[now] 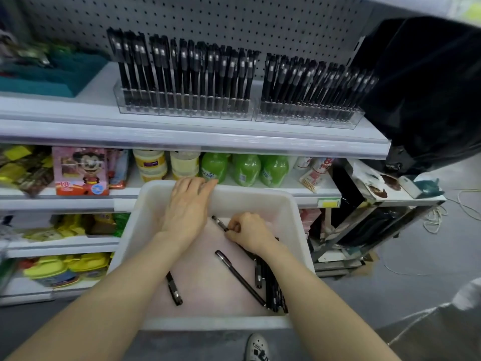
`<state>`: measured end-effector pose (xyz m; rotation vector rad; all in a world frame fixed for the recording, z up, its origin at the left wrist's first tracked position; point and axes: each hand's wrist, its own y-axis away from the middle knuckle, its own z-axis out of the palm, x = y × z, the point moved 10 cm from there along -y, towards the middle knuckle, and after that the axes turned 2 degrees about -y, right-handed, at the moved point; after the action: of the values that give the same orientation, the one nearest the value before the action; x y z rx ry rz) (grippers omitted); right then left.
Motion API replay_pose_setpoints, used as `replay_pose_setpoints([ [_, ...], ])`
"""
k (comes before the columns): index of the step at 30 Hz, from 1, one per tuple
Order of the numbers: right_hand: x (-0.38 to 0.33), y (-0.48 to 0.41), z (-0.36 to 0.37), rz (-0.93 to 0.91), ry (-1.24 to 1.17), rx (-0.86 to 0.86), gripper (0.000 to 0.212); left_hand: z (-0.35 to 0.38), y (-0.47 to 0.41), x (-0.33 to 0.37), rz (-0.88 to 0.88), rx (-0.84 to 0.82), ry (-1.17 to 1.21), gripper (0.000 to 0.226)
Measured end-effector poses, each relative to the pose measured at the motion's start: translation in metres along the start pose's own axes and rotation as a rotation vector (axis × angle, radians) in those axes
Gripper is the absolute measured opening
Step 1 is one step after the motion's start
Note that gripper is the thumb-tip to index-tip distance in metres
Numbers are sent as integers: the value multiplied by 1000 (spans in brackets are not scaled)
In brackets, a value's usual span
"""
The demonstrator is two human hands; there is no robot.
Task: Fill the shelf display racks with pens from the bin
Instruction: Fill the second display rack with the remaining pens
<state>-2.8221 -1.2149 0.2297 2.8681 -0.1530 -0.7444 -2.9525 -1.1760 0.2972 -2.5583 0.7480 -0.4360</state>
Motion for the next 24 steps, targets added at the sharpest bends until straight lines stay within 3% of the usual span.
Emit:
replay_pose_setpoints([
  [5,-2,-4,-9,-3,-93,-28,3,-1,-1,-8,-22,-17,-22,49],
  [8,-1,-7,-24,-11,-214,-25,19,-6,-5,-8,-47,-28,-6,42],
  [16,-16,-5,-128,-185,-714,-78,13,-37,-67,10,-101,42,62,32],
  [24,37,-36,-268,-224,-893,389,14,-46,-167,76,78,85,13,43],
])
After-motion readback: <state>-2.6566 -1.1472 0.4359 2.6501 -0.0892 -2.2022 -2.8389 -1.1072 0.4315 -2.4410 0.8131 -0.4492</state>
